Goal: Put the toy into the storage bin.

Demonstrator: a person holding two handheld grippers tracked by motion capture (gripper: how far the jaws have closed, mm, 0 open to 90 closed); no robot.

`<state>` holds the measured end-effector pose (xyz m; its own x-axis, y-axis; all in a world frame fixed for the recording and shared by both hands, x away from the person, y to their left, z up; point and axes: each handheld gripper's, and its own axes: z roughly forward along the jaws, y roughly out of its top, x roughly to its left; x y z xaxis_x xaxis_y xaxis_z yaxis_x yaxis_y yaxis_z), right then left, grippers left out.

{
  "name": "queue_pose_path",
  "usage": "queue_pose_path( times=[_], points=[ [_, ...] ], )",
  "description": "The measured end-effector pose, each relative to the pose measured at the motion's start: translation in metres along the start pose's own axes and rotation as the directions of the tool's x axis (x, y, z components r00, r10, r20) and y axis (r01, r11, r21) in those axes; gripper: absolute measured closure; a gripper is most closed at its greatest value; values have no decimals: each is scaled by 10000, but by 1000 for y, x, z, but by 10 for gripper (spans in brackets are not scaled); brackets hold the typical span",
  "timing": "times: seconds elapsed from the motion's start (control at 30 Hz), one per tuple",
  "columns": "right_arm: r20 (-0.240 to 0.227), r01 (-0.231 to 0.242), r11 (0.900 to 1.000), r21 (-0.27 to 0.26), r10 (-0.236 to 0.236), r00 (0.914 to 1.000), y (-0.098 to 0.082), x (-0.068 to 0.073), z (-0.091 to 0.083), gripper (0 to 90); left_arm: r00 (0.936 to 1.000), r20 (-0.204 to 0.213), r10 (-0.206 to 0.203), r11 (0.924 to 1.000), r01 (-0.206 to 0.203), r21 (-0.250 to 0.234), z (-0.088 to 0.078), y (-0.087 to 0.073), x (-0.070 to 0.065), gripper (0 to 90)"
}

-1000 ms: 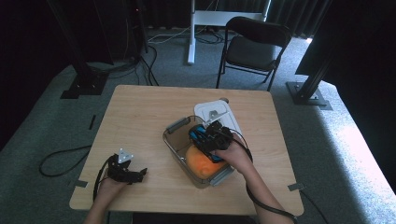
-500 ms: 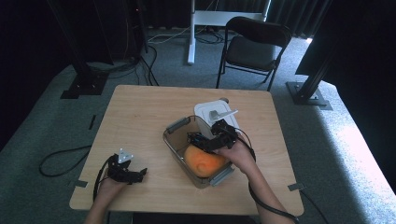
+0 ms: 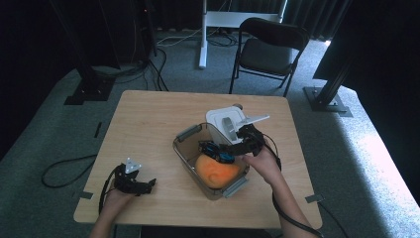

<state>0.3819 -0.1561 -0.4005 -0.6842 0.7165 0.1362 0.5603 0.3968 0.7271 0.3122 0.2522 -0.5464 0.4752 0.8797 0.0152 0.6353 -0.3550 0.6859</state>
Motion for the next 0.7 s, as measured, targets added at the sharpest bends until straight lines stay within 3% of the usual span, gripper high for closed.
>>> queue_pose_path(
  times=[0.13, 0.23, 0.43, 0.7],
  points=[
    [221, -199, 9997, -147, 203, 9995, -6, -9, -5, 124, 10000, 1, 10, 10000, -10, 7, 0, 0, 0, 12],
    [109, -381, 9992, -142, 382, 9992, -9, -16, -7, 132, 10000, 0, 10, 10000, -10, 10, 0, 0, 0, 12],
    [652, -754, 9970, -198, 765, 9949, -22, -33, -14, 120, 10000, -10, -6, 10000, 6, 5, 0, 0, 0, 12],
    [1258, -1384, 9897, -358, 1418, 9819, -35, -54, -20, 120, 10000, -3, -15, 10000, 15, 16, 0, 0, 0, 12]
  ],
)
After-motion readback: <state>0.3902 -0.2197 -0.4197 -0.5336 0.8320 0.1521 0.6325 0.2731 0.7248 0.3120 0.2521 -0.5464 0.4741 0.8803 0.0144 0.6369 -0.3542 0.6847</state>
